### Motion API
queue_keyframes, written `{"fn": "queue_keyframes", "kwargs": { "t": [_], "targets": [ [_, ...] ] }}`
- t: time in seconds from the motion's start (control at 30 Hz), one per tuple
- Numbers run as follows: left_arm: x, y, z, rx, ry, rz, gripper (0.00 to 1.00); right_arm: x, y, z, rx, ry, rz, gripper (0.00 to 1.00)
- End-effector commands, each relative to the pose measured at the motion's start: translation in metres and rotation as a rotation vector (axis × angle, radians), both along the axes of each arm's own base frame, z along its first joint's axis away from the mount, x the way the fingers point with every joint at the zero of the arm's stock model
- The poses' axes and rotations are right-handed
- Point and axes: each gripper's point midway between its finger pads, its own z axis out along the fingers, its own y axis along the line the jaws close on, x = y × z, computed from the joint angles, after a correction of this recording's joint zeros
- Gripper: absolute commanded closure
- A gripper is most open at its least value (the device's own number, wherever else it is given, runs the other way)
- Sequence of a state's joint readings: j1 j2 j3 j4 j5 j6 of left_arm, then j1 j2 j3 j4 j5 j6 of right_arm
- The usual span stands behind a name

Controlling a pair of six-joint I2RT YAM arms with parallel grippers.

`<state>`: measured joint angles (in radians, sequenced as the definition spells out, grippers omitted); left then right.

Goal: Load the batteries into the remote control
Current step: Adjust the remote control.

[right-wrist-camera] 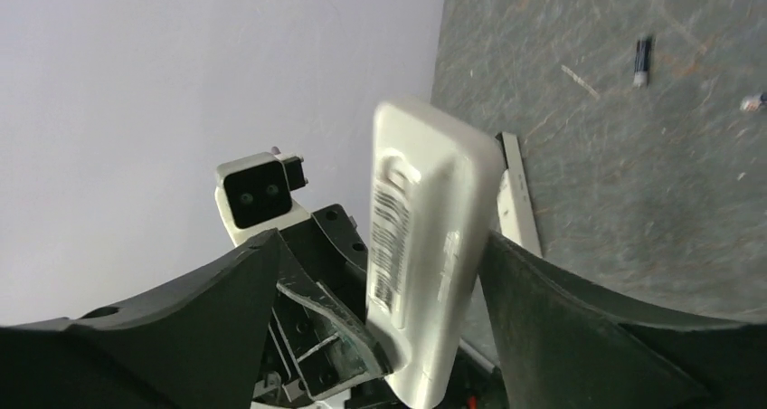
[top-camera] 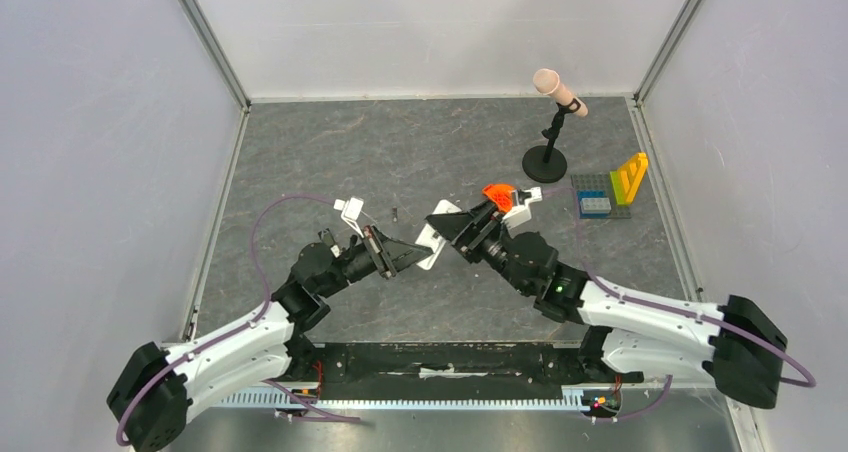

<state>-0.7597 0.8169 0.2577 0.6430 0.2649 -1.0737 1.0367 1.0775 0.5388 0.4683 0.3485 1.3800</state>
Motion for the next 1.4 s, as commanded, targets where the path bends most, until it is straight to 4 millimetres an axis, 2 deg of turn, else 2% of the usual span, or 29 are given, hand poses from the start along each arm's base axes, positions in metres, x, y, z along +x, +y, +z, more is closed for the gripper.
{"fn": "queue_keyframes", "kwargs": {
  "t": [0.0, 0.13, 0.27, 0.37, 0.47, 0.6, 0.67, 0.77, 0.87, 0.9, 1.03, 1.2, 1.23, 1.37],
  "targets": [
    [-0.015, 0.001, 0.014, 0.068, -0.116, -0.066, 0.98, -0.002, -0.028, 0.013, -0.109, -0.173, 0.005, 0.14],
    [-0.036, 0.000, 0.017, 0.107, -0.169, -0.175, 0.98, -0.014, -0.044, 0.023, -0.183, -0.317, 0.152, 0.05],
    [-0.054, -0.006, 0.024, 0.143, -0.220, -0.307, 0.98, -0.034, -0.040, 0.034, -0.335, -0.485, 0.355, 0.02],
    [-0.066, -0.011, 0.024, 0.163, -0.228, -0.408, 0.98, -0.043, -0.032, 0.036, -0.419, -0.529, 0.497, 0.04],
    [-0.076, -0.013, 0.023, 0.166, -0.230, -0.488, 0.98, -0.056, -0.026, 0.036, -0.419, -0.580, 0.618, 0.09],
    [-0.079, -0.012, 0.023, 0.172, -0.225, -0.503, 0.98, -0.088, -0.022, 0.039, -0.355, -0.667, 0.799, 0.13],
    [-0.081, -0.011, 0.024, 0.167, -0.231, -0.509, 0.98, -0.103, -0.024, 0.037, -0.335, -0.701, 0.887, 0.13],
    [-0.087, -0.010, 0.027, 0.160, -0.244, -0.535, 0.98, -0.118, -0.029, 0.030, -0.334, -0.735, 0.960, 0.05],
    [-0.091, -0.008, 0.027, 0.164, -0.262, -0.557, 0.98, -0.120, -0.032, 0.025, -0.347, -0.733, 0.970, 0.05],
    [-0.092, -0.007, 0.027, 0.168, -0.269, -0.557, 0.98, -0.119, -0.032, 0.024, -0.350, -0.725, 0.968, 0.08],
    [-0.093, -0.005, 0.030, 0.173, -0.294, -0.553, 0.98, -0.119, -0.031, 0.022, -0.343, -0.702, 0.963, 0.32],
    [-0.094, -0.005, 0.036, 0.165, -0.299, -0.559, 0.98, -0.127, -0.030, 0.030, -0.274, -0.715, 0.986, 0.54],
    [-0.094, -0.005, 0.038, 0.163, -0.303, -0.559, 0.98, -0.127, -0.029, 0.029, -0.268, -0.708, 0.993, 0.61],
    [-0.092, -0.005, 0.045, 0.154, -0.313, -0.544, 0.98, -0.128, -0.028, 0.025, -0.253, -0.680, 1.005, 0.80]
  ]
}}
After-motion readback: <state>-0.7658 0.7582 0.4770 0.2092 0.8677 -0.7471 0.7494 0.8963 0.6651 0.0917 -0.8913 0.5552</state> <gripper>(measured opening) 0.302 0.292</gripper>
